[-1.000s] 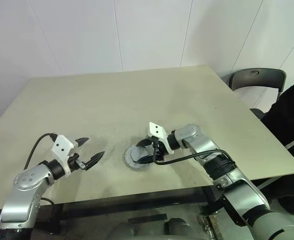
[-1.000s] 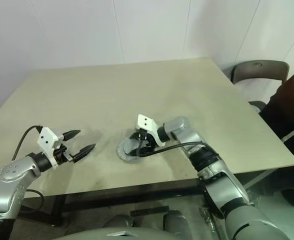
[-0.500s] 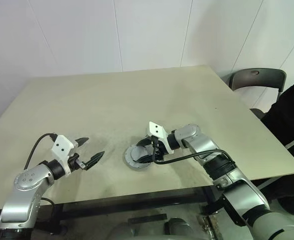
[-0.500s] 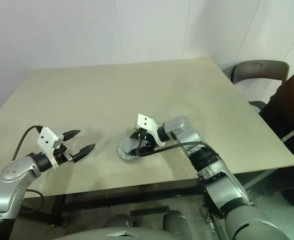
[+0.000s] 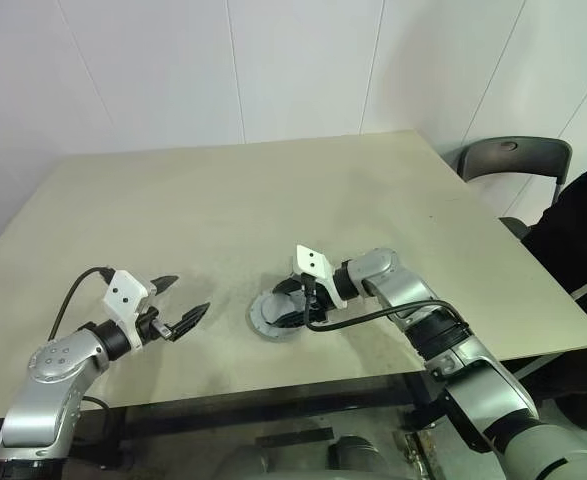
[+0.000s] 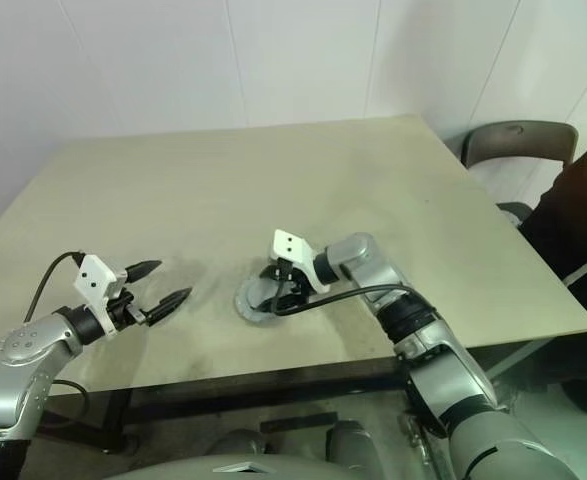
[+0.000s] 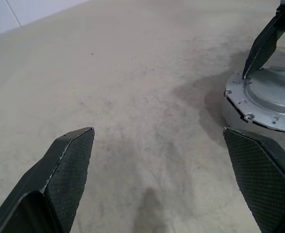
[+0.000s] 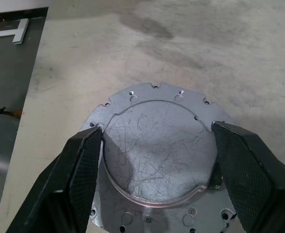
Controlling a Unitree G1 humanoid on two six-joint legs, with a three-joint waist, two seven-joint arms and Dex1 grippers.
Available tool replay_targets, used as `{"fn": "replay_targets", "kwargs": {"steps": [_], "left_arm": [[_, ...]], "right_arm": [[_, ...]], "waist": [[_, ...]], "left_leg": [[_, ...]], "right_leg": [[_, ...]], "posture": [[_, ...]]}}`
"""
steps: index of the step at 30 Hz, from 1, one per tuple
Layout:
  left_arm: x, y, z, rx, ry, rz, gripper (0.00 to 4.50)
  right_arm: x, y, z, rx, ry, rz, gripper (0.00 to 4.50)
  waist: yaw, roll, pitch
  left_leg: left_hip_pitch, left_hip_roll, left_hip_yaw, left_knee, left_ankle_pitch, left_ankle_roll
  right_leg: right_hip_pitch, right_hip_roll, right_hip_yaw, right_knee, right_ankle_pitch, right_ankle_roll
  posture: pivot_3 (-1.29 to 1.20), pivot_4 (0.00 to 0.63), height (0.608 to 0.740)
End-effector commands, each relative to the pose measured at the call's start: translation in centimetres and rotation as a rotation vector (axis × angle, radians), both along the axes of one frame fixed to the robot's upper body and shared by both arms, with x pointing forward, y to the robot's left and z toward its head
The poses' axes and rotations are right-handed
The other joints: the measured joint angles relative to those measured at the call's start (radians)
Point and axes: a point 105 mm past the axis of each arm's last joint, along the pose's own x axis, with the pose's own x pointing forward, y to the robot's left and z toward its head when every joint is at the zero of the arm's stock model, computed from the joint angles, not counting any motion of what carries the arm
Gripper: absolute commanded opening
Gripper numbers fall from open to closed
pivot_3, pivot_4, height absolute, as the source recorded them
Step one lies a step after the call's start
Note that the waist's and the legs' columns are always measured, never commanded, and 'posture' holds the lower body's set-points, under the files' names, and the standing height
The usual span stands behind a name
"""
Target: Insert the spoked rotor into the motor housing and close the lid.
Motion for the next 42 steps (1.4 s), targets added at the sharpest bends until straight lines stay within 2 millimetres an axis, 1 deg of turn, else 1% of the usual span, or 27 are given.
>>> {"fn": "replay_targets", "kwargs": {"steps": [1,9,14,18,22,25,28,31,32,33,36,39,42], "left_arm": [[0.0,-0.3,1.2,0.004,-0.047,-0.008,4.5],[0.0,-0.5,1.2,0.005,-0.044,-0.008,4.5],[0.0,-1.5,1.3,-0.026,-0.016,-0.054,4.5],[0.2,-1.9,1.3,-0.024,-0.014,-0.067,4.5],[0.4,-2.2,1.5,-0.025,-0.016,-0.079,4.5],[0.6,-2.8,1.6,-0.035,-0.017,-0.104,4.5],[0.6,-3.5,1.5,-0.101,0.039,-0.125,4.5],[0.7,-4.4,1.4,-0.175,0.108,-0.136,3.85],[0.7,-4.6,1.4,-0.177,0.11,-0.147,3.49],[0.6,-5.0,1.5,-0.176,0.109,-0.161,3.22],[0.9,-5.7,1.4,-0.177,0.116,-0.169,2.12],[1.4,-7.1,0.8,-0.136,0.118,-0.202,1.05],[1.9,-8.0,0.4,-0.097,0.118,-0.226,0.01]], "right_arm": [[0.3,0.2,0.1,-0.025,-0.02,0.0,3.21],[0.5,0.0,-0.7,-0.043,-0.004,-0.022,3.21],[0.2,-0.1,-0.9,-0.044,0.006,-0.009,3.21],[0.0,-0.5,-0.9,-0.048,0.014,-0.003,3.21],[0.2,-0.7,-0.9,-0.054,0.003,-0.011,3.21],[0.3,-0.6,-0.9,-0.054,-0.002,-0.01,3.21],[0.3,-0.5,-1.0,-0.059,-0.007,-0.007,3.21],[0.3,-0.4,-1.0,-0.059,-0.008,-0.003,3.21],[0.3,-0.4,-1.0,-0.059,-0.008,-0.002,3.21],[0.3,-0.4,-1.0,-0.06,-0.008,-0.001,3.21],[0.2,-0.4,-1.0,-0.059,-0.01,0.0,3.21],[0.2,-0.4,-1.0,-0.058,-0.011,0.001,3.21],[0.2,-0.4,-1.0,-0.059,-0.012,0.001,3.21]], "waist": [[0.0,0.0,0.0],[0.0,0.0,0.0],[-0.001,0.0,0.0],[0.0,0.0,0.0],[0.001,0.0,0.0],[0.001,0.0,0.0],[0.001,0.0,0.0],[-0.001,0.0,0.0],[-0.001,0.0,0.0],[-0.001,0.0,0.0],[0.001,0.0,0.0],[0.001,0.0,0.0],[0.0,0.0,0.0]], "left_leg": [[0.001,0.0,0.0,0.0,0.0,0.0],[0.007,0.0,0.0,0.0,0.0,0.0],[0.008,0.0,0.0,0.0,0.0,0.0],[0.008,0.0,0.0,0.0,0.0,0.0],[0.008,0.0,0.0,0.0,0.0,0.0],[0.008,0.0,0.0,0.0,0.0,0.0],[0.008,0.0,0.0,0.0,0.0,0.0],[0.008,0.0,0.0,0.0,0.0,0.0],[0.008,0.0,-0.001,0.0,0.0,0.0],[0.008,0.0,-0.001,0.0,0.0,0.0],[0.008,0.0,-0.001,0.0,0.0,0.0],[0.009,0.0,-0.001,0.0,0.0,0.0],[0.009,0.0,-0.001,0.0,0.0,0.0]], "right_leg": [[0.001,0.0,0.0,0.0,0.0,0.0],[0.007,0.0,0.0,0.0,0.0,0.0],[0.009,0.0,0.0,0.0,0.0,0.0],[0.009,0.0,0.0,0.0,0.0,0.0],[0.009,0.0,0.0,0.0,0.0,0.0],[0.009,0.0,0.0,-0.001,0.0,0.0],[0.009,0.0,0.0,-0.001,0.0,0.0],[0.009,0.0,0.0,-0.001,0.0,0.0],[0.009,0.0,0.0,-0.001,0.0,0.0],[0.009,0.0,0.0,-0.001,0.0,0.0],[0.009,0.0,0.0,-0.001,0.0,0.0],[0.01,0.0,0.0,-0.001,0.0,0.0],[0.01,0.0,0.0,-0.001,0.0,0.0]], "posture": [[0.0,0.0,0.74],[0.0,0.0,0.74],[0.0,0.0,0.74],[0.0,0.0,0.74],[0.0,0.0,0.74],[0.0,0.0,0.74],[0.0,0.0,0.74],[0.0,0.0,0.74],[0.0,0.0,0.74],[0.0,0.0,0.74],[0.0,0.0,0.74],[0.0,0.0,0.74],[0.0,0.0,0.74]]}}
